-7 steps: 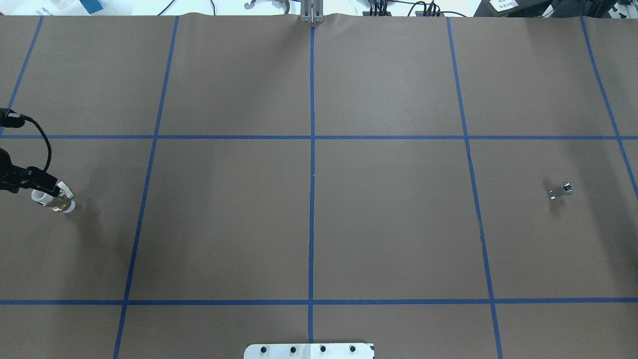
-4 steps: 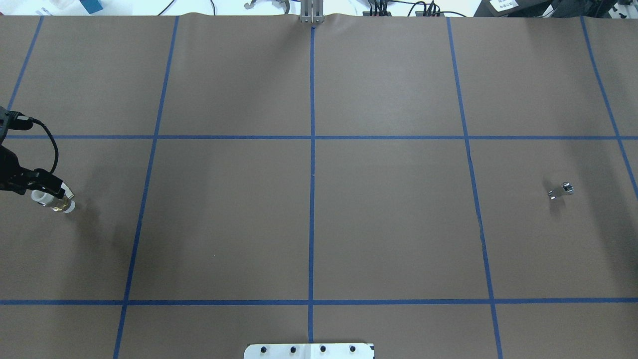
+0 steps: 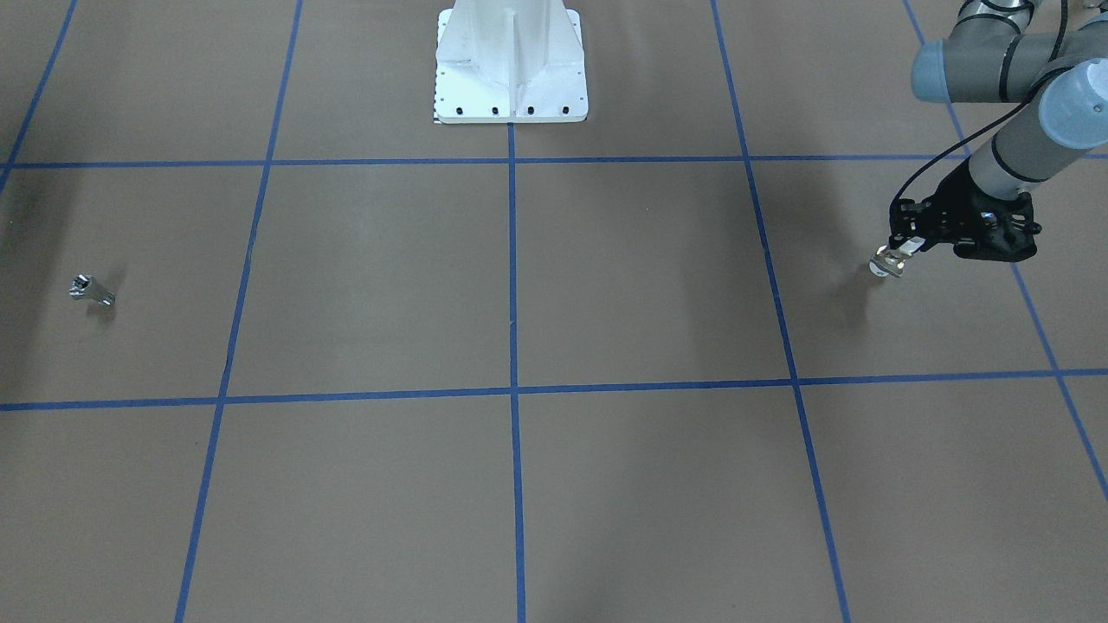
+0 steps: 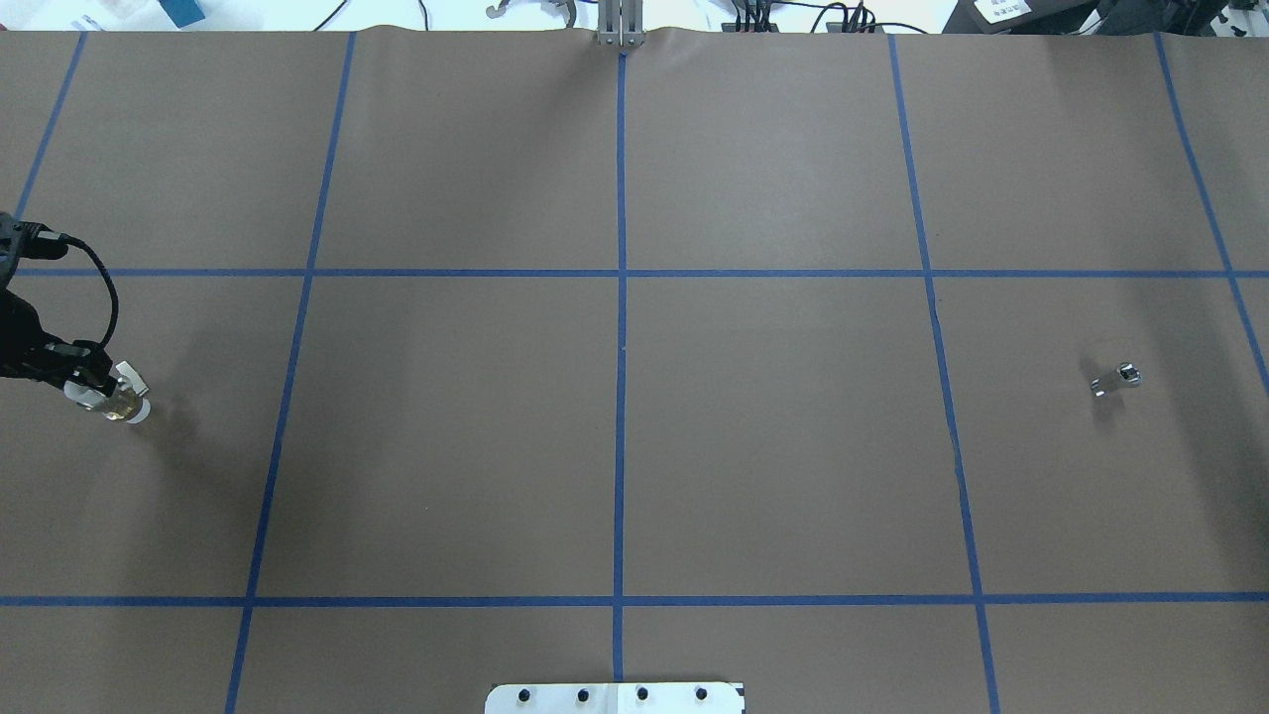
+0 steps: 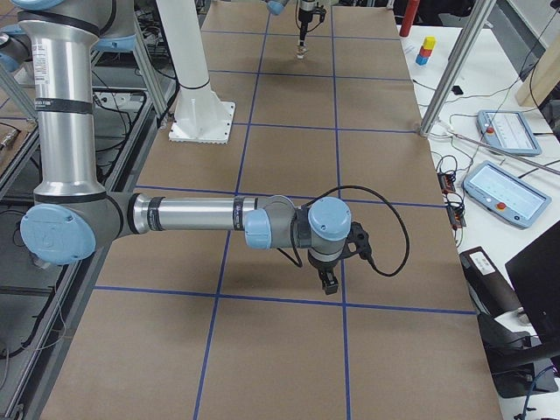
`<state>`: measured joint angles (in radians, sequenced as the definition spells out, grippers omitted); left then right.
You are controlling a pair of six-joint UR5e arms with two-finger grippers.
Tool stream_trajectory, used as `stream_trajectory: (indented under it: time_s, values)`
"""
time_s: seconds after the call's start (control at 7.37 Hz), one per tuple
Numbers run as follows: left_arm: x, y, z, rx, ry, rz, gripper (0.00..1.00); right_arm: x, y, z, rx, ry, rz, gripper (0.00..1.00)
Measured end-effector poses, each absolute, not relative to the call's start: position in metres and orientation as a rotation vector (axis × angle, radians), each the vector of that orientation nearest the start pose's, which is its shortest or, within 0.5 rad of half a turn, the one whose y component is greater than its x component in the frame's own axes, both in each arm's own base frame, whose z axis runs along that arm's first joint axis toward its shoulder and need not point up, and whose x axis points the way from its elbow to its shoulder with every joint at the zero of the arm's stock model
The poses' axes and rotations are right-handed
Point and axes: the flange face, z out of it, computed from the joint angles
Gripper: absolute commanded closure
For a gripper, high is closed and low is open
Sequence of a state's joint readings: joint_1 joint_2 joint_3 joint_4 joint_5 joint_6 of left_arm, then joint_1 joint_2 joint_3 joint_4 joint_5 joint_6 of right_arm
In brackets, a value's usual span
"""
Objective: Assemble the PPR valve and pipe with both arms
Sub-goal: 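Lift the valve with the left gripper and carry it to table center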
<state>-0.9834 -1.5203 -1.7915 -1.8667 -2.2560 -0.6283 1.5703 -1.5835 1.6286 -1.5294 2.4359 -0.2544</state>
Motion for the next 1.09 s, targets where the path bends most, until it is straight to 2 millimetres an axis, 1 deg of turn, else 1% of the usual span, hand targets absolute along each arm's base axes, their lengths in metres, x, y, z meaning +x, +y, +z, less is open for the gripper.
stream_trajectory:
  time_s: [0.14, 0.27, 0.41, 0.54, 0.68, 0.81, 0.95, 1.09]
  values:
    - [0.213, -0.445, 0.542, -0.021, 0.814, 0.123, 1.0, 0.057, -0.491, 0.626, 0.19, -0.85, -0.277, 0.0]
    - [0.213, -0.445, 0.535, -0.023, 0.831, 0.126, 1.0, 0.056, -0.491, 0.626, 0.189, -0.851, -0.277, 0.0]
    - [0.215, -0.45, 0.52, -0.021, 0.855, 0.126, 1.0, 0.056, -0.491, 0.626, 0.189, -0.851, -0.278, 0.0]
    - [0.225, -0.465, 0.492, -0.015, 0.876, 0.107, 1.0, 0.056, -0.491, 0.626, 0.188, -0.851, -0.277, 0.0]
    - [0.242, -0.489, 0.446, -0.011, 0.897, 0.066, 1.0, 0.056, -0.491, 0.626, 0.188, -0.85, -0.278, 0.0]
    - [0.267, -0.508, 0.39, -0.017, 0.919, 0.027, 1.0, 0.056, -0.491, 0.626, 0.188, -0.85, -0.279, 0.0]
    - [0.305, -0.515, 0.333, -0.032, 0.928, 0.007, 1.0, 0.055, -0.492, 0.626, 0.188, -0.85, -0.28, 0.0]
    - [0.356, -0.509, 0.277, -0.031, 0.916, 0.009, 1.0, 0.055, -0.492, 0.626, 0.188, -0.849, -0.281, 0.0]
